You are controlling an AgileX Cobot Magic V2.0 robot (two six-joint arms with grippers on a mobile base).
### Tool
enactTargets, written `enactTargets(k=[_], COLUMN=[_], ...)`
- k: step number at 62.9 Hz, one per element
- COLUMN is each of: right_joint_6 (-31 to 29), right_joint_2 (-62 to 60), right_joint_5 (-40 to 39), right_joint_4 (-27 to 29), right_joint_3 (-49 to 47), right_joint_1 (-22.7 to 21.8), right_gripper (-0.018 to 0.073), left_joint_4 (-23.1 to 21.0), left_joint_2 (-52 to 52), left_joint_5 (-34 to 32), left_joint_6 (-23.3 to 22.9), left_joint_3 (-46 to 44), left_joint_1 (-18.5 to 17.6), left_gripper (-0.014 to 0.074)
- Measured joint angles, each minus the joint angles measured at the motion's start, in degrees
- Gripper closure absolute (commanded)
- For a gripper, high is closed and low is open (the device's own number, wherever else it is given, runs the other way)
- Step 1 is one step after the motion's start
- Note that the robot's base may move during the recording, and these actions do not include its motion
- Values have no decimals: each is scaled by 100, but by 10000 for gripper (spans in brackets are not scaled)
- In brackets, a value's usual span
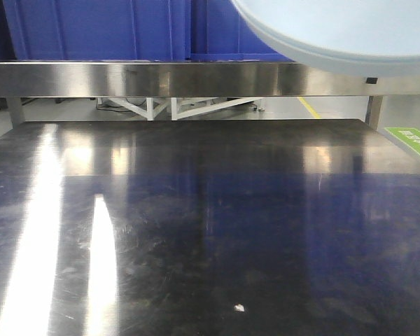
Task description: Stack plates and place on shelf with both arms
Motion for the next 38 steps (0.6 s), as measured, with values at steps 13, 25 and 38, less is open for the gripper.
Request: enactTargets(k=[13, 25, 38], right_joint_6=[0, 0, 0], right_joint_2=[0, 0, 0], right_joint_5=[0, 0, 0], right_joint_4=[0, 0, 0], right_joint_3=[0, 0, 0], right_joint_1=[0, 0, 0], right_gripper=[511, 511, 511], left_joint_4=[0, 0, 0], left_joint_2=[0, 0, 0], left_joint_5=[0, 0, 0], left_joint_6=[0, 0, 0], left_joint_3=[0, 0, 0], left_joint_1=[0, 0, 0], left_gripper=[507, 507, 507])
